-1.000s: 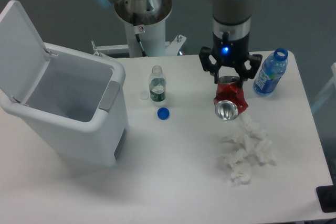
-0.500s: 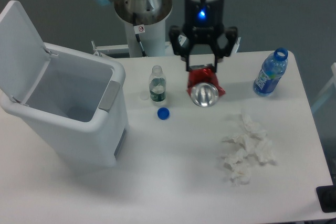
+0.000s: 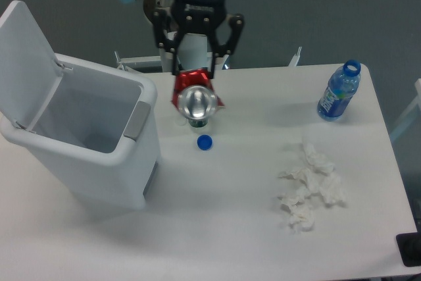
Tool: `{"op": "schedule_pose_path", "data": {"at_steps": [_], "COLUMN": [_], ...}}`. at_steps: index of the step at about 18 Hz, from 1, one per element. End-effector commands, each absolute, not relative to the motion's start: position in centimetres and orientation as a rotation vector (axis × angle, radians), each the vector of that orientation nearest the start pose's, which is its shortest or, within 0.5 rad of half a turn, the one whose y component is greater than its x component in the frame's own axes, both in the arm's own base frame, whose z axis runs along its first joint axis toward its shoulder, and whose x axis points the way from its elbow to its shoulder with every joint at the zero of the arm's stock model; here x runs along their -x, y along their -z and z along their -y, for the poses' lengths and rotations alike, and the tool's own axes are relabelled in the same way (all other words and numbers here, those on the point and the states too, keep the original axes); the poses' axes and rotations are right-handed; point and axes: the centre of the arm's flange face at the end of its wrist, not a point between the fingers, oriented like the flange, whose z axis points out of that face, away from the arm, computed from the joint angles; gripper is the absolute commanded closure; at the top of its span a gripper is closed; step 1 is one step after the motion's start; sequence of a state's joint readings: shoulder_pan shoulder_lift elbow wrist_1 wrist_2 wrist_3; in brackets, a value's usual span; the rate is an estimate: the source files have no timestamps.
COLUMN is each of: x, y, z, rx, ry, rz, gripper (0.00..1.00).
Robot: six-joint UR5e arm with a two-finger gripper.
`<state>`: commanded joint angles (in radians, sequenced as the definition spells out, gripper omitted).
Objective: Place the cans in the trash can
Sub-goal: 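Carry the red can over the open white trash bin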
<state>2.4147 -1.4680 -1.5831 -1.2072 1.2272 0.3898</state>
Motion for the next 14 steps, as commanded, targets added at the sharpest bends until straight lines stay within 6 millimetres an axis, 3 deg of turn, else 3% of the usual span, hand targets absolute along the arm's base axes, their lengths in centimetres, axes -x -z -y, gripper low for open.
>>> {"op": "schedule_pose_path", "data": {"at_steps": [5, 9, 14], "x": [21.0, 19.6, 17.0], "y": [-57.8, -57.4, -55.7], "z": [-45.9, -46.6, -47.4], "rx": [2.548, 2.565, 2.608], "ry": [0.067, 0.085, 0.128], "rz": [0.435, 0.399, 0.346], "gripper": [0.44, 0.44, 0.44]}}
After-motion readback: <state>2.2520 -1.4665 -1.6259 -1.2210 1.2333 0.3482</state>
